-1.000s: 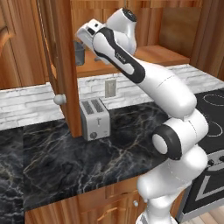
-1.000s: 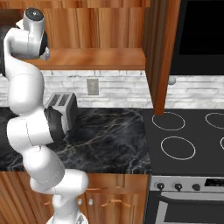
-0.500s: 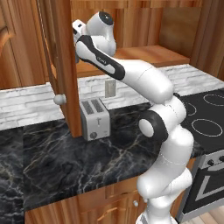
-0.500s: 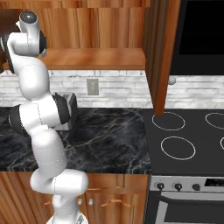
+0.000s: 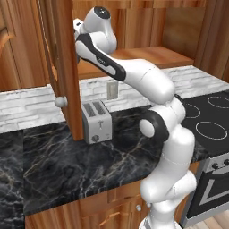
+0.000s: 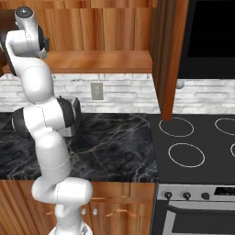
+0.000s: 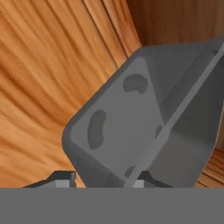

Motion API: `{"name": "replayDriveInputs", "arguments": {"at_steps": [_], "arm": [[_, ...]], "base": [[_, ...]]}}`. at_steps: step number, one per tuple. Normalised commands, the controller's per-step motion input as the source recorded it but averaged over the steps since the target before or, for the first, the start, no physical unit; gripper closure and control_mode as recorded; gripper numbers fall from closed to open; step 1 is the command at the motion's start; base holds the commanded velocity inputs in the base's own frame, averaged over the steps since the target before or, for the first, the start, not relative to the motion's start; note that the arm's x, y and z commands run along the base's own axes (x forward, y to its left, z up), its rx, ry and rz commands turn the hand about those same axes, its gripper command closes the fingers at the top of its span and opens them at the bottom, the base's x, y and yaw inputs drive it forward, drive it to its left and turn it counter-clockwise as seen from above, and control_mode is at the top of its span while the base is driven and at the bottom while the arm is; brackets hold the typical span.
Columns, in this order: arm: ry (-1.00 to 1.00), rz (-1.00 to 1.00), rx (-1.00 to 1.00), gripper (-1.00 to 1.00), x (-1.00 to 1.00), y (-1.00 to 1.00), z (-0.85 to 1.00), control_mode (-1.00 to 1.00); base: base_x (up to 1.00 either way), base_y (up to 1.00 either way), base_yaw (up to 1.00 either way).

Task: Retrieve the tupperware and aluminum foil from the cabinet and place them on the dining counter near the plate with cucumber and onion to prepare for storing leftovers.

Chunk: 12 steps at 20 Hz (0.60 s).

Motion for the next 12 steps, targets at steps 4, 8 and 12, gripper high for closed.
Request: {"name": "replayDriveInputs", "arguments": {"at_steps": [4, 8, 12], "arm": [[-0.02, -0.08, 0.0, 1.0, -0.88, -0.02, -0.01, -1.0], [-0.09, -0.07, 0.0, 1.0, -1.0, -0.17, -0.09, -1.0], [-0.15, -0.06, 0.0, 1.0, -1.0, -0.67, -0.13, -1.0]], "base": [[0.0, 0.0, 0.0], [0.0, 0.0, 0.0], [0.0, 0.0, 0.0]]}}
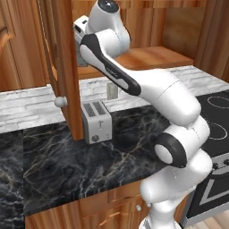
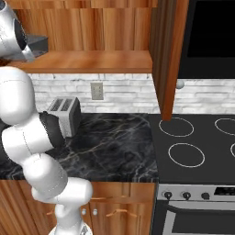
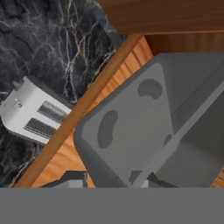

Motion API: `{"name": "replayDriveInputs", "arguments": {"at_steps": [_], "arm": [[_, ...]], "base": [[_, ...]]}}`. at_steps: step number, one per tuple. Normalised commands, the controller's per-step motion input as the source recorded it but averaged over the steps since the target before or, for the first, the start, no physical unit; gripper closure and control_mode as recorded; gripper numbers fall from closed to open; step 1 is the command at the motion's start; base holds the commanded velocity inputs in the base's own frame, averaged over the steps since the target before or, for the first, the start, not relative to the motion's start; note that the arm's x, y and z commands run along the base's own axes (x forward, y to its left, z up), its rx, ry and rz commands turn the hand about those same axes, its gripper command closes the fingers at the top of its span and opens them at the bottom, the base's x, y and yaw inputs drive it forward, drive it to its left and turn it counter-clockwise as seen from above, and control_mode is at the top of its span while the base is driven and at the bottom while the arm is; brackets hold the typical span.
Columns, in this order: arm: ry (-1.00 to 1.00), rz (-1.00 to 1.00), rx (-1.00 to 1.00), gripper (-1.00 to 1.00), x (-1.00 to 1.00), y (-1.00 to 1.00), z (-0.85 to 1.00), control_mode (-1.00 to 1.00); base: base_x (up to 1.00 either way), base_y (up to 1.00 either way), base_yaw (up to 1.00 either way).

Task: Retrieve the tupperware and aluminum foil from the cabinet and place them on the dining counter near the plate with cucumber and onion to prepare for storing leftovers.

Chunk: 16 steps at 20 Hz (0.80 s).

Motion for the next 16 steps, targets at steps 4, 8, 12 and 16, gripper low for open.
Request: {"name": "replayDriveInputs", "arguments": {"at_steps": [4, 8, 12, 16], "arm": [[-0.13, -0.04, 0.0, 1.0, -1.0, -0.94, -0.01, -1.0], [-0.01, 0.0, -0.02, 1.0, -1.0, -0.75, -0.06, -1.0], [0.0, -0.01, -0.07, 1.0, -1.0, -0.67, -0.02, -1.0], [0.0, 0.0, -0.06, 1.0, -1.0, -0.52, -0.05, -1.0]], "base": [[0.0, 0.0, 0.0], [0.0, 0.0, 0.0], [0.0, 0.0, 0.0], [0.0, 0.0, 0.0]]}}
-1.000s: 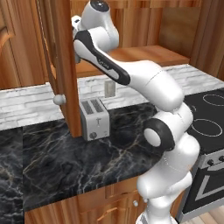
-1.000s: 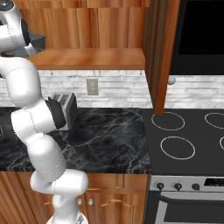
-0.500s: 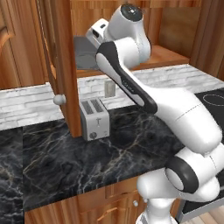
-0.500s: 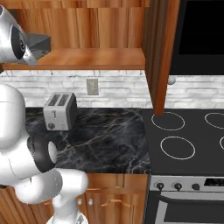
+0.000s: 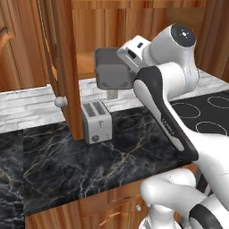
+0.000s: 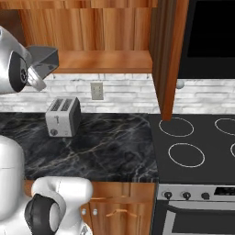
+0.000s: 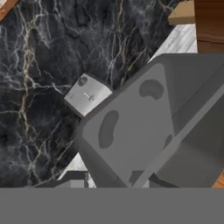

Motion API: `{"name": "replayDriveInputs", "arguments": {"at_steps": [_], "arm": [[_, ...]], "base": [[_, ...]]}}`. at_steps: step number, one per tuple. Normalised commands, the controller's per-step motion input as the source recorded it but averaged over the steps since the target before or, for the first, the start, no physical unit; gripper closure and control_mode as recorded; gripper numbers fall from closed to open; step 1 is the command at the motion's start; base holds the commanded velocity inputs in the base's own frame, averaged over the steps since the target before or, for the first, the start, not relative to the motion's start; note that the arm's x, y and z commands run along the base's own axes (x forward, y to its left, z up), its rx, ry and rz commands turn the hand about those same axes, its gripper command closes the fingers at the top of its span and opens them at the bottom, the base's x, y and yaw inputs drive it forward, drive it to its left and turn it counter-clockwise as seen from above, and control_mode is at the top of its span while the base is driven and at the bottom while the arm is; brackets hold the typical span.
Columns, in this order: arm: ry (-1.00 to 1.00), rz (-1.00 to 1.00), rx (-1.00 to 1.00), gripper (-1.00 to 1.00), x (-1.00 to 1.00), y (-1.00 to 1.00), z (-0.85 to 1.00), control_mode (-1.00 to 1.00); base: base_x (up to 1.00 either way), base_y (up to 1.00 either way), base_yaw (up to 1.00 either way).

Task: Retrieve the tupperware and aluminum foil from the cabinet and place them on the dining counter near the plate with cucumber and onion to prepare for storing leftovers.

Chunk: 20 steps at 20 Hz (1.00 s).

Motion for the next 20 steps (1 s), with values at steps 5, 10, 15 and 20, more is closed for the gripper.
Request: {"name": "replayDriveInputs", "arguments": {"at_steps": [5, 10, 15, 20], "arm": [[0.0, 0.0, -0.05, 1.0, -1.0, -0.55, 0.0, -1.0], [0.0, 0.0, -0.12, 1.0, -0.88, -0.52, 0.03, -1.0], [0.0, 0.0, -0.06, 1.0, -0.72, -0.73, 0.05, -1.0], [0.0, -0.01, 0.0, 1.0, -0.5, -0.48, 0.02, -1.0]], "base": [[0.0, 0.0, 0.0], [0.0, 0.0, 0.0], [0.0, 0.0, 0.0], [0.0, 0.0, 0.0]]}}
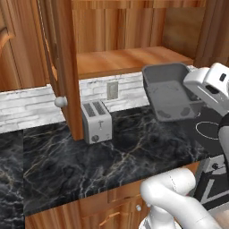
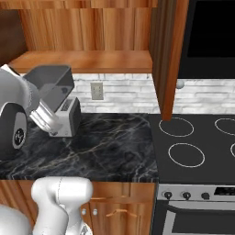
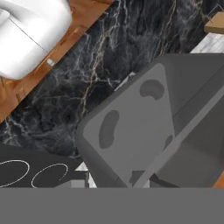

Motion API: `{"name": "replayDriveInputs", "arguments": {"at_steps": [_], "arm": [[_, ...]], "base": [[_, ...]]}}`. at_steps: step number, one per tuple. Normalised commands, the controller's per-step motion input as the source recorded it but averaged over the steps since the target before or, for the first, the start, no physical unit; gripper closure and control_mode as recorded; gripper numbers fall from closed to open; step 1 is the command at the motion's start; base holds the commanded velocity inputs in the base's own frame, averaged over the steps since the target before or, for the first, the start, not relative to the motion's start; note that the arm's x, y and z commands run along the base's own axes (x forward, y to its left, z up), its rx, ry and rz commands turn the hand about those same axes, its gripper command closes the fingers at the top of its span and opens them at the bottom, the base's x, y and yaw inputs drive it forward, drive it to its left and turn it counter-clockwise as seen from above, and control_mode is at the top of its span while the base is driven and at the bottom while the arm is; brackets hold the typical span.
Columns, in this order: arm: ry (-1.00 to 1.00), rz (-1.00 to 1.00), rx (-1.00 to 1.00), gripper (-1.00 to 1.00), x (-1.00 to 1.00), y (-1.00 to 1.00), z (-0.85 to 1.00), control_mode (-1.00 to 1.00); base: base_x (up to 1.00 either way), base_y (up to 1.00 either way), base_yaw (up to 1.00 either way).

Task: Retrieve the tupperware and aluminum foil from the cabinet and place them on the dining counter near the plate with cucumber and onion to prepare for storing leftovers.

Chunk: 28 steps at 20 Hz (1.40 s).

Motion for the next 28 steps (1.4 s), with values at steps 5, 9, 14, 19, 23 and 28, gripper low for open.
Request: {"name": "replayDriveInputs", "arguments": {"at_steps": [5, 9, 14, 19, 23, 28], "arm": [[0.0, 0.01, 0.0, 1.0, -0.06, 0.06, 0.0, 1.0], [0.0, 0.0, 0.0, 1.0, 0.0, 0.0, 0.0, 1.0], [0.0, 0.0, 0.0, 1.0, 0.0, 0.0, 0.0, 1.0], [0.0, 0.0, 0.0, 1.0, 0.0, 0.0, 0.0, 1.0], [0.0, 0.0, 0.0, 1.0, 0.0, 0.0, 0.0, 1.0], [0.0, 0.0, 0.0, 1.0, 0.0, 0.0, 0.0, 1.0]], "base": [[-0.28, -0.02, 0.0], [-1.0, -0.16, -0.02], [-1.0, -0.22, -0.32], [-0.79, 0.0, -0.69], [-0.31, 0.0, -0.84], [-0.06, -0.01, -0.88]]}}
